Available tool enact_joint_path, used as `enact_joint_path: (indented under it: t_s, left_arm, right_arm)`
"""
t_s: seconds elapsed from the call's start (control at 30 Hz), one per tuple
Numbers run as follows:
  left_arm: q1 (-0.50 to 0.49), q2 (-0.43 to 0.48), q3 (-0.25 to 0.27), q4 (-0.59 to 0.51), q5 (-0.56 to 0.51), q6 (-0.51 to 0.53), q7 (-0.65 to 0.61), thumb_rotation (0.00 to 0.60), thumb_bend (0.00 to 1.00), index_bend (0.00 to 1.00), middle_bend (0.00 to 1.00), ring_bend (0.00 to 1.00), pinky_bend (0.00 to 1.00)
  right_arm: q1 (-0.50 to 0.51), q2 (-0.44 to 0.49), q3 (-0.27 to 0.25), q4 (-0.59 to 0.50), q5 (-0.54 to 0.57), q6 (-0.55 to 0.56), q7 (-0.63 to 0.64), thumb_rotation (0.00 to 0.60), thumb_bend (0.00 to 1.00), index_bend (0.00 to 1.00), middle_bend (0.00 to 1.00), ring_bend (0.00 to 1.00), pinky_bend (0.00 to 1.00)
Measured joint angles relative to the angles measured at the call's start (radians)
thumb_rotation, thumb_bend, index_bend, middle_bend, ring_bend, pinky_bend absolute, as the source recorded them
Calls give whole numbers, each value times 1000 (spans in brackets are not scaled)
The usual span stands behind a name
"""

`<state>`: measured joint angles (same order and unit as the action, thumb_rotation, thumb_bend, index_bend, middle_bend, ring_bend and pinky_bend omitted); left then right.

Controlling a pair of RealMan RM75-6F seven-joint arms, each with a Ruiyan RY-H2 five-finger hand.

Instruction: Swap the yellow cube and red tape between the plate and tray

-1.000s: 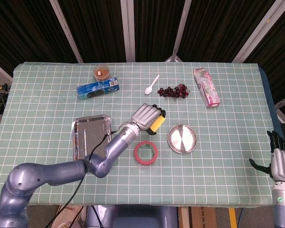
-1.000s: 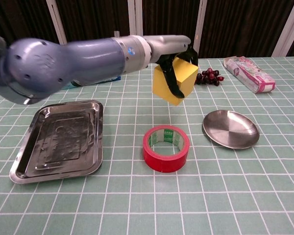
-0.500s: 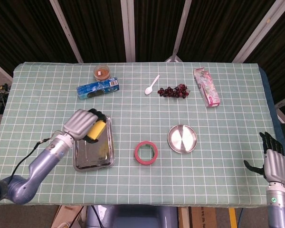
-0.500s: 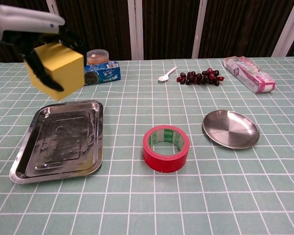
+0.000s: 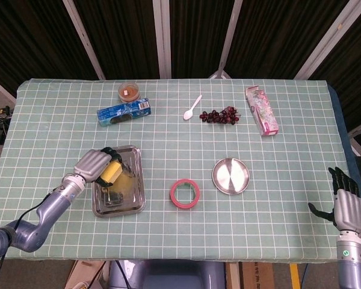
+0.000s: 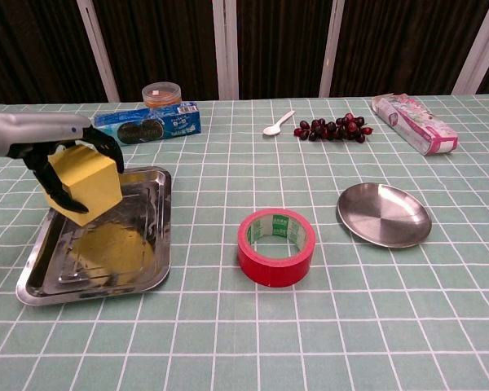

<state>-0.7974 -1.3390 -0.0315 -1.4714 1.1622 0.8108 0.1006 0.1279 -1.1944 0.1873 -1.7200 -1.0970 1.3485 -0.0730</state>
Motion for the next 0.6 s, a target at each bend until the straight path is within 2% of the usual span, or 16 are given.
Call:
enact_joint_path:
  t_s: [0.13,0.27,0.33,0.47,0.6]
  left_arm:
    - [8,-54,11,67,32,-30,-47,600,176,297,158,103,363]
    - [10,-70,14,83,72,-43,-83,600,62,272,74,8,162]
    - [10,-65,12,73,88,-43,-93,600,23,260,39,0,63]
    - [12,-32,4,18,110,-30,-113,600,8,244,12,0,9]
    - [22,36,-10,-83,143,15,-123,600,8,225,4,0,0]
  right_arm:
    - [-1,1,1,1,4,-2,4,600,225,85,1,43,0]
    - [-1,1,2,0,1,0,2,600,224,85,3,43,0]
    - [-1,0,1,0,-1,-1,3,600,225,86,3,43,0]
    - [0,-2,0,2,-3,-2,2,600,224,87,3,43,0]
    - [-1,0,-2,-1,-10,1,-1,600,225,88,3,43,0]
